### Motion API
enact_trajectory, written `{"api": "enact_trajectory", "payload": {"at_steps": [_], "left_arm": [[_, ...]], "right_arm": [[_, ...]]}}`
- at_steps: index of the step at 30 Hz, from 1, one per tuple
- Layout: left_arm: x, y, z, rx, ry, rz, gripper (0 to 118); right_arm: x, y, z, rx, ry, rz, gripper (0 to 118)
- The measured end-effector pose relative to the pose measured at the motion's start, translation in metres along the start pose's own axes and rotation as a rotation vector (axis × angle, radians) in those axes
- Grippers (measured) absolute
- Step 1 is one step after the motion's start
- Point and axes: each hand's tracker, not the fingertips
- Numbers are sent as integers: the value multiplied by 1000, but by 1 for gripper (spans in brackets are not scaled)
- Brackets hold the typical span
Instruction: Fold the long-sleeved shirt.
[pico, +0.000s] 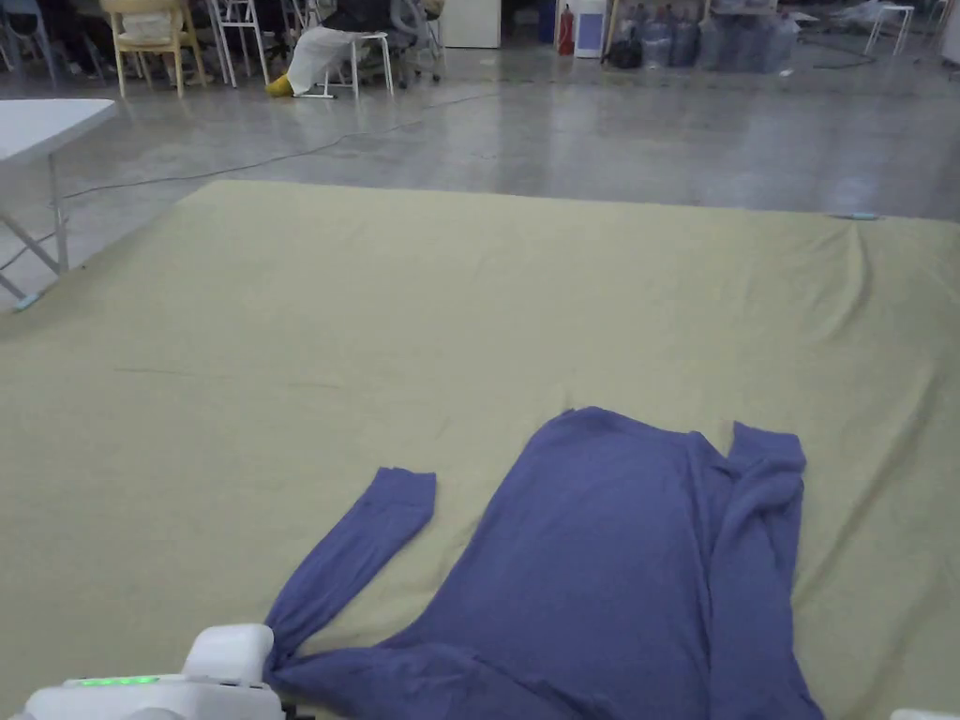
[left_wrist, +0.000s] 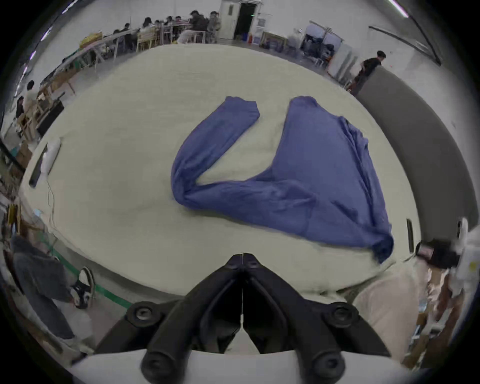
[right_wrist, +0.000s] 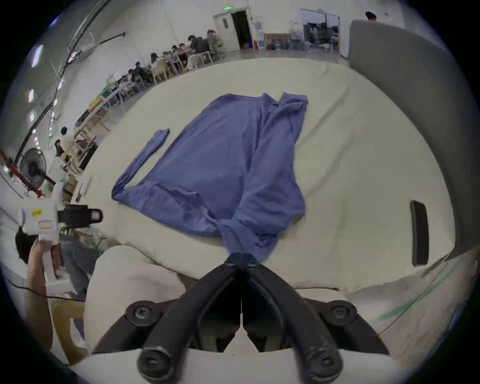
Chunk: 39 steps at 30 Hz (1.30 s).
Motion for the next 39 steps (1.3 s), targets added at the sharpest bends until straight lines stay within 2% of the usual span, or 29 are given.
{"api": "enact_trajectory", "payload": {"at_steps": [1, 2, 3, 4, 5, 6, 7, 9, 11, 12, 14, 15, 16, 19, 22, 24, 25, 26, 27, 28, 30, 32, 34, 36, 38, 39], "left_arm": [[1, 7, -3, 11, -21, 41, 6], [4, 14, -6, 23, -28, 68, 41], [10, 20, -13, 35, -5, 79, 100], [13, 27, -22, 17, 15, 58, 118], [21, 32, -33, 3, 32, 36, 115], [29, 41, -37, 95, 29, 22, 115], [38, 44, -46, 3, 58, -3, 115], [53, 48, -64, -28, 56, -26, 114], [68, 50, -83, -52, 70, -68, 107], [72, 51, -91, -66, 99, -96, 89], [80, 52, -107, -116, 155, -192, 22], [82, 52, -110, -137, 169, -203, 0], [76, 51, -108, -121, 139, -170, 0], [87, 50, -105, -106, 157, -282, 0], [78, 52, -94, -96, 95, -201, 0], [67, 59, -67, -59, -67, -79, 0], [65, 62, -53, -19, -110, -72, 0], [66, 63, -41, 17, -114, -92, 0], [66, 64, -33, 42, -105, -102, 0], [63, 65, -26, 59, -101, -104, 0], [58, 65, -24, 51, -107, -73, 0], [53, 61, -26, 44, -117, -65, 0], [54, 57, -29, 23, -108, -82, 0], [54, 54, -31, 7, -118, -85, 0], [55, 54, -32, -1, -121, -94, 0], [55, 54, -32, 0, -119, -97, 0]], "right_arm": [[-2, 0, 1, -7, 11, 1, 0], [-2, 2, 1, -9, 14, 6, 0], [-3, 4, 0, -8, 13, 20, 0], [-6, 4, -2, -5, 6, 42, 0], [-8, 5, -4, -3, -1, 54, 0], [-10, 5, -7, -5, -5, 61, 0], [-8, 10, -13, -12, -6, 64, 0], [-8, 12, -19, -24, 2, 55, 0], [-5, 17, -27, -46, 16, 38, 0], [-5, 19, -30, -54, 18, 34, 0], [-4, 25, -37, -68, 13, 37, 0], [-2, 30, -41, -73, 7, 43, 0], [-1, 36, -45, -74, -1, 50, 0], [0, 68, -59, -72, -20, 91, 0], [-3, 124, -81, -35, -53, 159, 0], [-6, 174, -100, 1, -36, 171, 2], [-6, 204, -112, 24, 16, 154, 23], [-6, 234, -127, 32, 56, 142, 60], [-7, 260, -144, 16, 86, 126, 109], [-10, 291, -166, -16, 80, 111, 118], [-23, 337, -200, -13, 23, 114, 118], [-39, 379, -240, -57, -52, 181, 118], [-54, 401, -276, -103, -69, 205, 118], [-63, 411, -311, -148, -77, 173, 118], [-74, 414, -344, -221, -147, 143, 116], [-76, 413, -354, -228, -145, 145, 105]]}}
